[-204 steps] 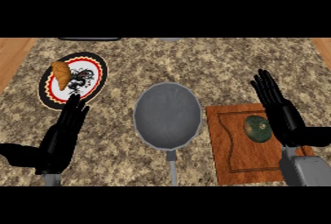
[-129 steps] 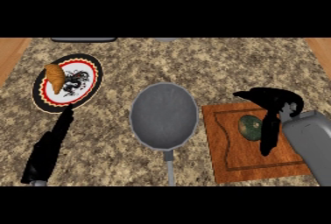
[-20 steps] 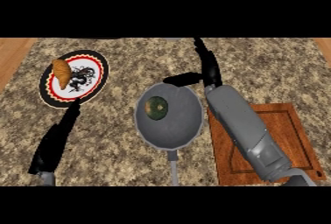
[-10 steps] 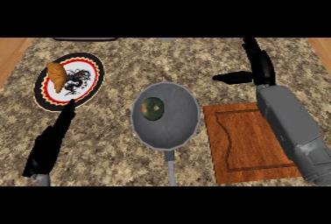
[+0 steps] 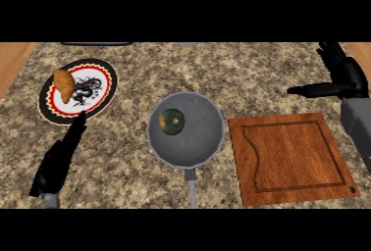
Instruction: Pick the squash from the cutting board and place it in the pan
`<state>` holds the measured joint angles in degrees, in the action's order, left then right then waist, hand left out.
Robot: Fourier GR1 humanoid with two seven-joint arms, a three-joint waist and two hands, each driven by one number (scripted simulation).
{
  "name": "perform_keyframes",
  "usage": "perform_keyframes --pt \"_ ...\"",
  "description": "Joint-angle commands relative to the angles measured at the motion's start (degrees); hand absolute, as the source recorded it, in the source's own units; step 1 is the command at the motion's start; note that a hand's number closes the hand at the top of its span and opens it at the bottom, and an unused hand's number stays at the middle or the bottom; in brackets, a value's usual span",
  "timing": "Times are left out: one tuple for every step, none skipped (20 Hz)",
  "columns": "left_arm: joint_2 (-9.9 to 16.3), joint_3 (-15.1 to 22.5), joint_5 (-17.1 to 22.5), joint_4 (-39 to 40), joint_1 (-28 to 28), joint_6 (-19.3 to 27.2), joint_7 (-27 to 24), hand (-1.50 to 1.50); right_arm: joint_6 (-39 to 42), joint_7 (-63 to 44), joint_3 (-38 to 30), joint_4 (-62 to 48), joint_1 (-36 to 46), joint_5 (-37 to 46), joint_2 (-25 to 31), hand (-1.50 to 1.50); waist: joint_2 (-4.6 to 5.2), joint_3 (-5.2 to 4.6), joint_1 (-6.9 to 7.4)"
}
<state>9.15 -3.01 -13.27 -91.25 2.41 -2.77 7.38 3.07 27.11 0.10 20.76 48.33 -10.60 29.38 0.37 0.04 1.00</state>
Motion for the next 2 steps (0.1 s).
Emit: perform_keyframes --pt "1.16 -0.74 1.10 -1.98 -0.89 -1.97 2.11 0.00 4.17 5.05 -1.16 -3.09 -1.79 1.35 2.33 -1.50 -0.01 0.02 0.10" --pt "-0.93 0.16 -0.49 0.53 -1.64 0.56 0.63 0.00 6.47 4.11 -1.46 -5.42 0.68 1.73 4.10 -1.50 0.15 0.04 0.37"
